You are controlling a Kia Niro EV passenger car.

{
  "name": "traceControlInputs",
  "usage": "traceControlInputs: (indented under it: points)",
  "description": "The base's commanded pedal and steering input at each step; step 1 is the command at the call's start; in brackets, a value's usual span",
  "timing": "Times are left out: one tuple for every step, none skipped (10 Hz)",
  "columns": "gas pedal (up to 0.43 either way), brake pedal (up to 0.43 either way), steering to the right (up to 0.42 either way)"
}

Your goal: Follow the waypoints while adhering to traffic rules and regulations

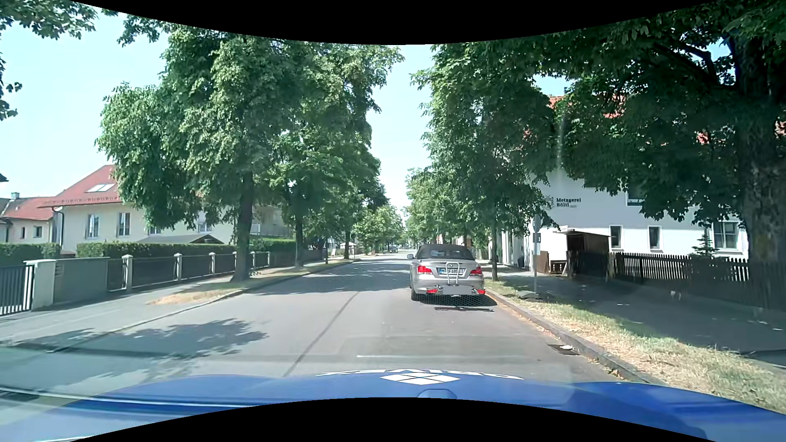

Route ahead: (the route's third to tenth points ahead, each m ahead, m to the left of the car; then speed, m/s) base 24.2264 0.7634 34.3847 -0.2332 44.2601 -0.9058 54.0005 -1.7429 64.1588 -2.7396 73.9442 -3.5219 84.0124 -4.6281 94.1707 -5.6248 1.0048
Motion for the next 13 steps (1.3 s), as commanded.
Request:
traceControlInputs:
  points:
    - [0.0, 0.14, 0.006]
    - [0.0, 0.14, 0.006]
    - [0.0, 0.146, 0.006]
    - [0.0, 0.146, 0.005]
    - [0.0, 0.152, 0.005]
    - [0.0, 0.159, 0.006]
    - [0.0, 0.165, 0.005]
    - [0.0, 0.165, 0.005]
    - [0.0, 0.159, 0.005]
    - [0.0, 0.152, 0.006]
    - [0.0, 0.152, 0.005]
    - [0.0, 0.152, 0.005]
    - [0.0, 0.152, 0.006]
